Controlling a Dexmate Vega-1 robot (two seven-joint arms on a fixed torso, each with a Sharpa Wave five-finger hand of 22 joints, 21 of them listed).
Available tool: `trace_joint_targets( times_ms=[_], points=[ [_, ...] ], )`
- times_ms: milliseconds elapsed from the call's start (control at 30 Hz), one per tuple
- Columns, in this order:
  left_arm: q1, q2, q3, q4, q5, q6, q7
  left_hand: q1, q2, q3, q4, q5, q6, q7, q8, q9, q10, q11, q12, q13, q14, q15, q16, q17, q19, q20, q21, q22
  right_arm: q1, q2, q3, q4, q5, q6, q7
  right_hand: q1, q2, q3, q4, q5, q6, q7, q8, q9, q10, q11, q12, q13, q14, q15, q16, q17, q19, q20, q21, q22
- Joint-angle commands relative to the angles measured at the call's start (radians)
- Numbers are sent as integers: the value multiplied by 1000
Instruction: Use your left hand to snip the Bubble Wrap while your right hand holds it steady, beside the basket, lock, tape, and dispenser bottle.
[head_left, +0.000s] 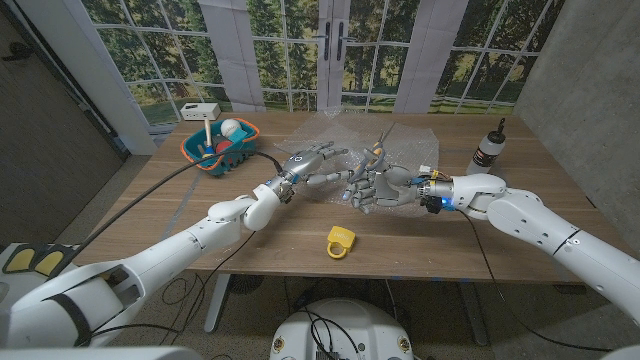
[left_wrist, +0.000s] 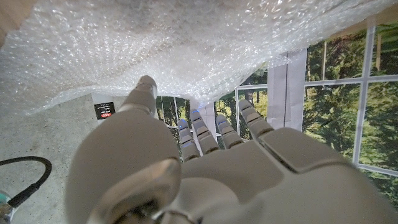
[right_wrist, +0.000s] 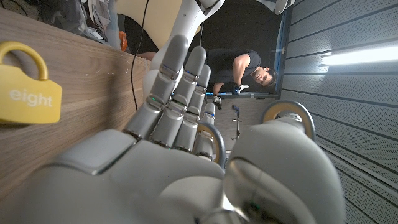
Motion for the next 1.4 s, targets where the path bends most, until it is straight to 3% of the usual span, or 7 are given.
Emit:
trace_joint_targets(
  times_ms=[33, 333, 600, 733, 833, 1000, 1400],
  points=[
    [-15, 1, 29, 23, 37, 28, 65, 16, 2, 5, -3, 4, 10, 3, 6, 3, 15, 3, 8, 5, 15, -125, 8, 1, 10, 3, 5, 2, 13, 14, -9, 19, -1, -2, 3, 8, 7, -1, -2, 0, 84, 77, -1, 3, 10, -2, -2, 1, -12, -40, 5, 1, 11, -19, -7, 4],
    [-34, -30, 31, 74, -21, 7, 67, -5, -9, -12, 8, 3, -4, 2, 0, 3, 14, 2, 10, 6, 23, -134, 10, 3, 19, -8, 7, 1, 14, 25, -8, 35, -10, 22, 10, 10, 10, -1, -3, -1, 85, 76, -4, 3, 11, -6, -8, 2, -11, -39, 7, 0, 12, -19, -9, 4],
    [-24, -73, 24, 126, -111, -25, 78, -93, -89, -88, 35, 21, -17, 1, 0, -1, 11, -2, 10, 0, 26, -154, 10, 7, 27, -27, 5, 0, 8, 28, -5, 39, -5, 25, 9, 12, 12, 0, -3, -2, 89, 75, -5, 3, 14, -3, -12, 2, -10, -40, 7, -1, 13, -19, -12, 4],
    [-22, -87, 23, 140, -140, -37, 79, -139, -144, -140, 47, 50, -31, 1, -3, -4, 11, -3, 8, -8, 26, -162, 10, 9, 34, -39, 3, 0, 11, 33, -6, 44, -4, 27, 12, 12, 12, 0, -3, -2, 90, 75, -6, 3, 16, -3, -14, 3, -9, -42, 8, -1, 14, -19, -13, 4],
    [-16, -91, 21, 132, -170, -29, 45, -211, -221, -237, 71, 133, -36, 1, -2, -6, 16, -3, 3, -26, 28, -168, 12, 13, 40, -43, -1, 0, 12, 38, -8, 49, -6, 33, 17, 12, 13, 0, -3, -2, 91, 75, -6, 4, 18, -3, -16, 3, -9, -43, 8, -1, 14, -19, -14, 4],
    [-11, -95, 25, 131, -186, -29, 25, -301, -223, -320, 113, 205, -56, 1, -5, -6, 0, -2, -3, -34, 12, -152, 9, 16, 33, -28, -5, 3, 8, 38, -5, 48, -6, 41, 17, 13, 15, 0, -3, -3, 92, 75, -8, 4, 19, -4, -18, 3, -11, -44, 9, 0, 14, -20, -16, 4],
    [-18, -102, 38, 139, -191, -34, -2, -336, -214, -350, 133, 227, -52, 1, -1, -5, -4, -3, -4, -39, 11, -147, 10, 16, 30, -22, -5, 4, -4, 41, 4, 49, -3, 59, 17, 13, 17, 0, -3, -4, 92, 75, -12, 4, 22, -7, -24, 5, -10, -44, 10, -1, 15, -21, -20, 4]
  ],
)
